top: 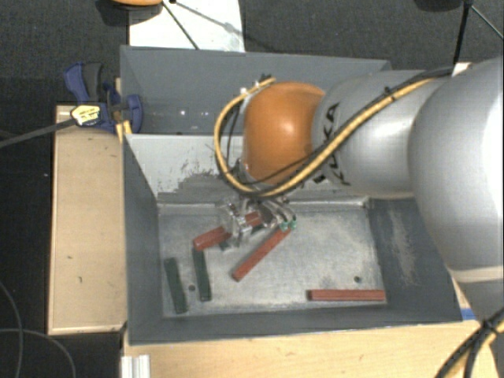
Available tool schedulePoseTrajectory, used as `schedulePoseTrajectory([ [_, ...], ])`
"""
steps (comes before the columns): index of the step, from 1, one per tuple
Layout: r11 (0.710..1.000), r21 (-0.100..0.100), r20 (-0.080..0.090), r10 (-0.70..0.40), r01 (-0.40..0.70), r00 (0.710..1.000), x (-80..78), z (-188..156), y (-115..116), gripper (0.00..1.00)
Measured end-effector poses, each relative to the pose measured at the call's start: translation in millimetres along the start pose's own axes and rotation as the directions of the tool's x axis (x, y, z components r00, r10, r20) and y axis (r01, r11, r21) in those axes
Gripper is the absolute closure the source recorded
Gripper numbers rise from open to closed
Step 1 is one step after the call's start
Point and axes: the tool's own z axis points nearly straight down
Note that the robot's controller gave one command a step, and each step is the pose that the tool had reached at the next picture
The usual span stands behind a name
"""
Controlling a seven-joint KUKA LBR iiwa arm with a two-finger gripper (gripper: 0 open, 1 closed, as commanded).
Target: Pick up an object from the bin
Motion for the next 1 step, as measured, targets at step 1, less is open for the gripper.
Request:
schedulePoseTrajectory([
  [1, 1.000, 0.000, 0.001, -0.006, 0.006, 1.000, 22.5, -111.1, 9.1, 1.00],
])
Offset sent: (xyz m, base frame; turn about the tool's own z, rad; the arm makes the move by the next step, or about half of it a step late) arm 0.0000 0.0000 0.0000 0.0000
